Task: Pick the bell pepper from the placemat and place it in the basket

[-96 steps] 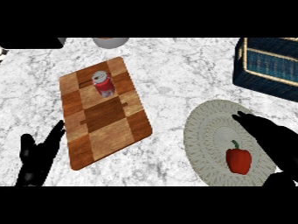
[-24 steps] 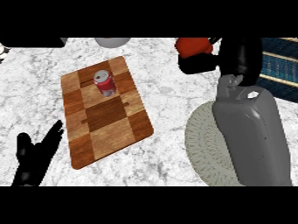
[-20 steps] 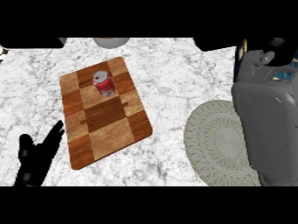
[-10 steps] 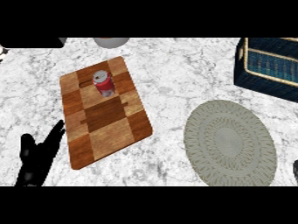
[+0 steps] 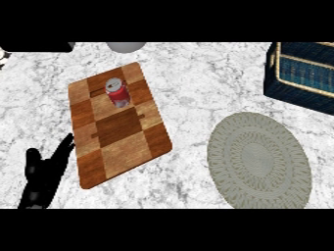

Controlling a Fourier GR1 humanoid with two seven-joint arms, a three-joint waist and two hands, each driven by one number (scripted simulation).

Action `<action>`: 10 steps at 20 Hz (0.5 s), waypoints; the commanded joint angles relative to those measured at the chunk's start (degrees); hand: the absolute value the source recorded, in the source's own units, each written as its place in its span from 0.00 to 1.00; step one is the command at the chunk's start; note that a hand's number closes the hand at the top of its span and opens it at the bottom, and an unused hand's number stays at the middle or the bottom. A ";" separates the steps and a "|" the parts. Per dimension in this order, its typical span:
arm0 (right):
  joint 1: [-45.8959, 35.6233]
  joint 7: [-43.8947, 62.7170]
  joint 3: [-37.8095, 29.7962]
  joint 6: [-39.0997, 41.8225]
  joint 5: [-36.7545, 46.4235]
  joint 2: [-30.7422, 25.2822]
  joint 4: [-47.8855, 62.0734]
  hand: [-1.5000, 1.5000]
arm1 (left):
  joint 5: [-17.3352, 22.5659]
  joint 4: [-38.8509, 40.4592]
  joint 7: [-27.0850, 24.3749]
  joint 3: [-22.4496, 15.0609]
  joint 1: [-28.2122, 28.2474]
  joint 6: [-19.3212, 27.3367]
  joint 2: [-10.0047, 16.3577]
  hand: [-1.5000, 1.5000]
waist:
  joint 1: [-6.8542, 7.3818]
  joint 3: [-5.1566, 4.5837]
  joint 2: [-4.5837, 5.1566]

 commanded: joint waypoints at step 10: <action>2.44 -18.15 -8.39 -12.40 -6.54 -4.19 21.12 1.00 | -1.07 5.83 -2.16 0.14 0.67 -1.07 -0.85 0.50 | 0.50 -0.42 0.70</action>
